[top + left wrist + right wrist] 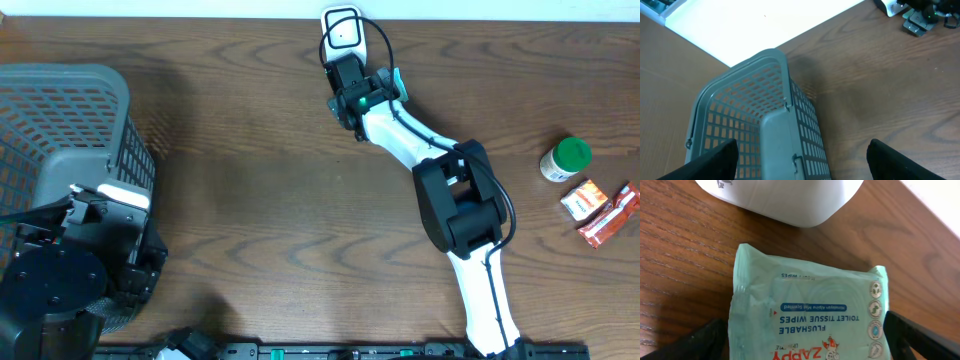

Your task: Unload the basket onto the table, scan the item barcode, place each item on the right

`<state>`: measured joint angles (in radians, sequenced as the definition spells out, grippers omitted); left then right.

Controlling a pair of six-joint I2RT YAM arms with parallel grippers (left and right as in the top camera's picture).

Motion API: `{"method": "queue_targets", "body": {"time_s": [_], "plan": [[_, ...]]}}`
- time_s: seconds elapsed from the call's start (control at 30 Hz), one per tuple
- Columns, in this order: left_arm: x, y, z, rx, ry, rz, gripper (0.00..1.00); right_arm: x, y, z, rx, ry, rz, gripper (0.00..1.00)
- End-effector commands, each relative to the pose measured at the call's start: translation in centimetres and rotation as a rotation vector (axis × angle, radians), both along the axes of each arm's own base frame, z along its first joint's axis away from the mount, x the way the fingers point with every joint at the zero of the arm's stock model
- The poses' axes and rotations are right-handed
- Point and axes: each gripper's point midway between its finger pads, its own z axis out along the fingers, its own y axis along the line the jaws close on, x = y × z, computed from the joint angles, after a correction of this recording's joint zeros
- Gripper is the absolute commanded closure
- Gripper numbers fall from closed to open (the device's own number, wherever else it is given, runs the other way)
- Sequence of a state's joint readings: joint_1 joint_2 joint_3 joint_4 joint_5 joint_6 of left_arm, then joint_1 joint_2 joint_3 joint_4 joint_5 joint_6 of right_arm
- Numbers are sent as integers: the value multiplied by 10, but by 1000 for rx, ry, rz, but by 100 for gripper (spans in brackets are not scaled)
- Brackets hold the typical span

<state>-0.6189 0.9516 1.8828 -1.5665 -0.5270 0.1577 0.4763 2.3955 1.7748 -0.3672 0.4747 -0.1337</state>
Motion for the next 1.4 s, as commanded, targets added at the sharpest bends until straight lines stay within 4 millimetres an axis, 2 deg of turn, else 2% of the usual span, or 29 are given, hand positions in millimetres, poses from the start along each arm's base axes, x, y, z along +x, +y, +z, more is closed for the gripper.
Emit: {"method": "queue_targets", "body": {"time_s": [0.0, 0.17, 0.27, 0.33, 0.37, 0.43, 0.6, 0.73, 0.8, 0.97, 1.07, 1.17, 1.23, 1.27, 1.3, 1.37], "plan": [[-1, 2, 1, 4, -7, 5, 18, -82, -36, -159, -76, 403, 24, 9], [-1, 2, 1, 4, -7, 5, 18, -100, -29, -181, -27, 480, 36, 34], [-1, 2, 1, 4, -7, 6, 18, -110, -32, -194, -6, 516, 1, 52], [-1, 2, 1, 4, -7, 5, 18, -116, -36, -197, 9, 542, -20, 68], [-1, 2, 1, 4, -7, 6, 18, -119, -36, -198, 29, 560, -30, 81], [-1, 2, 1, 4, -7, 6, 18, -119, -32, -199, 67, 572, -30, 99], [-1, 2, 1, 4, -7, 5, 18, -117, -12, -183, 140, 629, 0, 99], [-1, 2, 1, 4, -7, 5, 18, -114, 9, -139, 197, 702, 72, 99], [-1, 2, 1, 4, -7, 5, 18, -114, 24, -101, 234, 737, 156, 99], [-1, 2, 1, 4, -7, 6, 18, -117, 74, 16, 483, 732, 348, 99], [-1, 2, 1, 4, -7, 5, 18, -133, 92, 98, 711, 738, 435, 99], [-1, 2, 1, 4, -7, 5, 18, -154, 97, 161, 933, 766, 503, 99], [-1, 2, 1, 4, -7, 6, 18, -162, 95, 190, 1036, 778, 526, 99], [-1, 2, 1, 4, -7, 5, 18, -163, 93, 197, 1068, 781, 529, 99], [-1, 2, 1, 4, -7, 6, 18, -163, 88, 200, 1078, 781, 514, 99], [-1, 2, 1, 4, -7, 5, 18, -154, 72, 184, 988, 773, 399, 98]]}}
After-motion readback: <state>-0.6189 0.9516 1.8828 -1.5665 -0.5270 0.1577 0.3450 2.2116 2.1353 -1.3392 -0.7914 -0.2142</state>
